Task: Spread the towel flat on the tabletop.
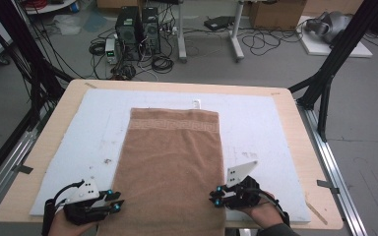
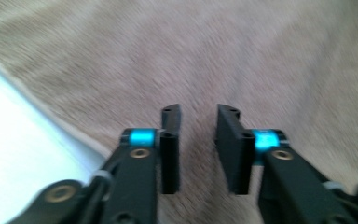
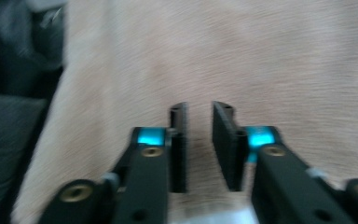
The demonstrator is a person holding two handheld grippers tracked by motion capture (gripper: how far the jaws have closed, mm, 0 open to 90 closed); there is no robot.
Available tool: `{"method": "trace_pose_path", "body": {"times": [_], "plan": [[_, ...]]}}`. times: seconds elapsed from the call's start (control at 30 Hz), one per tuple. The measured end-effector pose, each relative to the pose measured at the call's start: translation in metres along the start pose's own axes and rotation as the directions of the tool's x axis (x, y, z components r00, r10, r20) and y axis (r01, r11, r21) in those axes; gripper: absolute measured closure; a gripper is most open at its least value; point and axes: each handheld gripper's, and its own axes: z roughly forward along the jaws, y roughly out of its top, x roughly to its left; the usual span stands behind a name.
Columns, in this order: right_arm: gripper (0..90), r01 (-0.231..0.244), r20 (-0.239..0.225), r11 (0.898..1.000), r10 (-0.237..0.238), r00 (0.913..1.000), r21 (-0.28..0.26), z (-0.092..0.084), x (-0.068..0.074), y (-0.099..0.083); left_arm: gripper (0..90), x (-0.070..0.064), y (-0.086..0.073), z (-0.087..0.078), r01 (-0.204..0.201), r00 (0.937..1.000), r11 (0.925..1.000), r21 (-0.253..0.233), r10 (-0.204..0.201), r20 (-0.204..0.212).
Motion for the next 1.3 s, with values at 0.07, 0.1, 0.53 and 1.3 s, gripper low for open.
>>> {"method": "trace_pose_path", "body": {"times": [0.07, 0.1, 0.53, 1.3], "plan": [[67.5, -0.014, 0.015, 1.0, 0.015, 0.9998, -0.028, -0.003, -0.007, 0.001, 59.9, 0.007, 0.006, 0.001, 0.014, 0.9999, 0.9997, -0.022, -0.015, -0.008], [64.0, -0.035, 0.033, 0.999, 0.036, 0.9988, -0.041, -0.005, -0.01, 0.002, 57.1, 0.011, 0.009, 0.002, 0.021, 0.9997, 0.9993, -0.031, -0.021, -0.009], [36.6, -0.072, 0.165, 0.989, 0.093, 0.9818, -0.13, -0.012, -0.046, 0.03, 35.8, 0.041, 0.052, 0.016, 0.027, 0.9994, 0.9978, -0.06, -0.029, -0.019], [29.2, -0.053, 0.221, 0.991, 0.081, 0.9719, -0.126, -0.014, -0.056, 0.04, 32.3, 0.054, 0.065, 0.02, 0.039, 0.9985, 0.9977, -0.056, -0.041, -0.036]]}}
